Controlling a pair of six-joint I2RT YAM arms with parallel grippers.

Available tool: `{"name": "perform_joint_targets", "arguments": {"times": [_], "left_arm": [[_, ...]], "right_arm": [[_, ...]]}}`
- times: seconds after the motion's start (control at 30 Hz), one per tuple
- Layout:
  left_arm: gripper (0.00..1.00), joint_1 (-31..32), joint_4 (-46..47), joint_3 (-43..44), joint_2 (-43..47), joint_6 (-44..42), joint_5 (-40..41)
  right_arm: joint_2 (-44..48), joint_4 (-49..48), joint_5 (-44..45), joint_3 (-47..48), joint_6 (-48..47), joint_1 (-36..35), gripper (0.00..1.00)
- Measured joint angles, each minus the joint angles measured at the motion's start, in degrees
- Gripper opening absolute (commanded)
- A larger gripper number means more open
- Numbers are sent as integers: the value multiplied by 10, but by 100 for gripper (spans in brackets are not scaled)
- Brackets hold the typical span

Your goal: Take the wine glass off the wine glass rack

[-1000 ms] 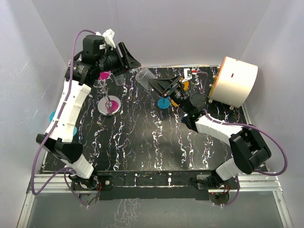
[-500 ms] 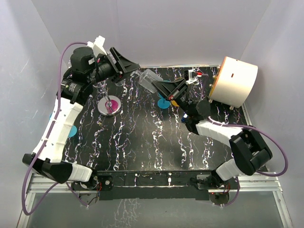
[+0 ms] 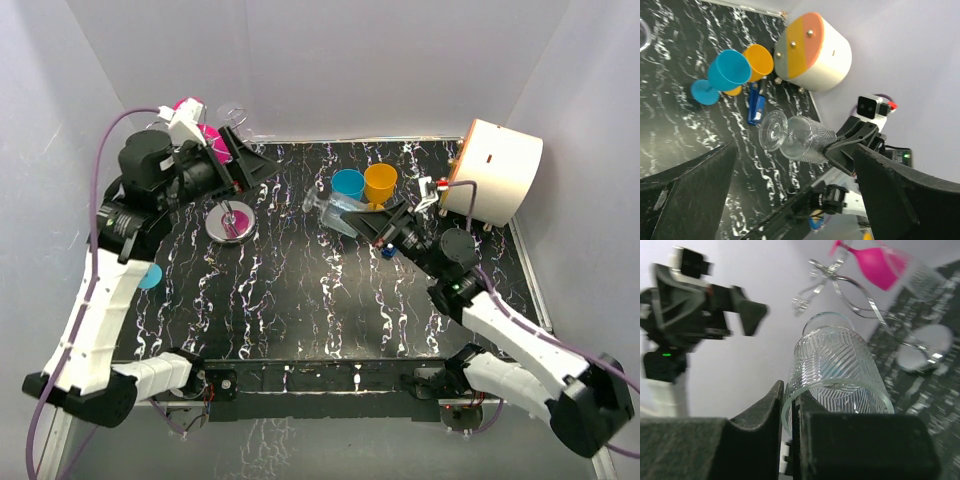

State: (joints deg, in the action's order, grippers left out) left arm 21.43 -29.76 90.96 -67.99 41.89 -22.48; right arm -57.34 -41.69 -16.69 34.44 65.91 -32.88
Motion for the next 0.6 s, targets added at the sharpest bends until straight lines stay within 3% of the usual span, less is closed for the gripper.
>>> {"name": "perform_joint_targets", "arguments": {"times": [0.23, 0.43, 0.6], "left_arm": [[99, 0, -68, 3, 60, -73, 79], [99, 0, -71, -14, 82, -92, 114], [99, 0, -73, -30, 87, -98, 125]], "right_arm": [[122, 403, 84, 7, -182, 0, 0], [70, 728, 242, 85, -235, 0, 0], [11, 867, 369, 146, -215, 0, 0]]}}
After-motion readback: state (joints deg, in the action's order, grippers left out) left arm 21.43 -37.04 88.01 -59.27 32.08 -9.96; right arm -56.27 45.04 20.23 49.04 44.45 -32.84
